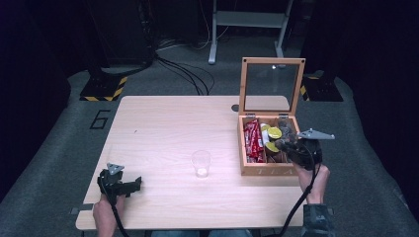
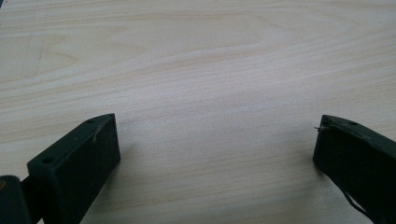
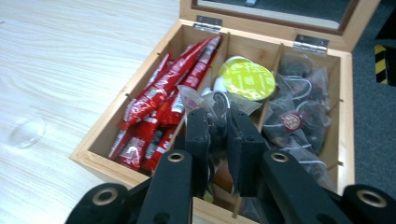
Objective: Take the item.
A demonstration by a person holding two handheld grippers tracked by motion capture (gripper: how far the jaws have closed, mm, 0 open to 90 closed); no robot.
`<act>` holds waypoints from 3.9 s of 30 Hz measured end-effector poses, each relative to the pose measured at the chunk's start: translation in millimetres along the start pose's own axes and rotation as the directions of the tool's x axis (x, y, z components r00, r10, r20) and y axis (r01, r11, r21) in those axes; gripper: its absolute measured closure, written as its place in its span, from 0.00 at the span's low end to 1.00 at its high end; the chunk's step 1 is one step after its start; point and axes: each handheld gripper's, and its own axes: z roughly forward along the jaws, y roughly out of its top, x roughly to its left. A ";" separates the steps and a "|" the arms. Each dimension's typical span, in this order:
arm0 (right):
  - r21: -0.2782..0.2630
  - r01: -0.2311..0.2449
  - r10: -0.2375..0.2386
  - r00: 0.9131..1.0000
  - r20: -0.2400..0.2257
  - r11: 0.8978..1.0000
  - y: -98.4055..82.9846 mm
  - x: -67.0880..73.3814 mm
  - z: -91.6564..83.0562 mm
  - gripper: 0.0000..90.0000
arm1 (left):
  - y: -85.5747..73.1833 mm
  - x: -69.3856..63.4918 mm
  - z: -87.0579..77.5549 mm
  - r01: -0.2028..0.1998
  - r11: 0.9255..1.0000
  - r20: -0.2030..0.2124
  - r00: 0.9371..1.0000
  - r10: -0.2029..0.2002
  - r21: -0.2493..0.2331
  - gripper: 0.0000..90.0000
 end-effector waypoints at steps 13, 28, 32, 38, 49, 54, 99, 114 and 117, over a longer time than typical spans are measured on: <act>-0.031 0.047 -0.049 0.998 -0.048 0.998 9.2 23.8 -0.7 0.88 | 0.0 0.0 0.0 0.000 1.000 0.000 1.000 0.000 0.000 0.00; -0.071 0.111 -0.119 0.985 -0.124 0.991 18.9 58.7 5.8 0.89 | 0.0 0.0 0.0 0.000 1.000 0.000 1.000 0.000 0.000 0.00; -0.079 0.115 -0.126 0.981 -0.147 0.990 20.8 69.0 8.4 0.89 | 0.0 0.0 0.0 0.000 1.000 0.000 1.000 0.000 0.000 0.00; -0.095 0.136 -0.152 0.971 -0.187 0.986 23.6 83.8 12.6 0.89 | 0.0 0.0 0.0 0.000 1.000 0.000 1.000 0.000 0.000 0.00; -0.114 0.188 -0.211 0.945 -0.249 0.976 31.4 117.0 23.1 0.89 | 0.0 0.0 0.0 0.000 1.000 0.000 1.000 0.000 0.000 0.00; -0.126 0.205 -0.233 0.933 -0.276 0.971 33.1 128.2 26.6 0.89 | 0.0 0.0 0.0 0.000 1.000 0.000 1.000 0.000 0.000 0.00; -0.046 0.314 -0.306 0.866 -0.396 0.948 28.7 190.8 80.6 0.89 | 0.0 0.0 0.0 0.000 1.000 0.000 1.000 0.000 0.000 0.00; 0.002 0.329 -0.301 0.866 -0.399 0.944 25.9 195.4 92.3 0.88 | 0.0 0.0 0.0 0.000 1.000 0.000 1.000 0.000 0.000 0.00; 0.008 0.332 -0.301 0.865 -0.401 0.943 25.3 195.2 93.8 0.88 | 0.0 0.0 0.0 0.000 1.000 0.000 1.000 0.000 0.000 0.00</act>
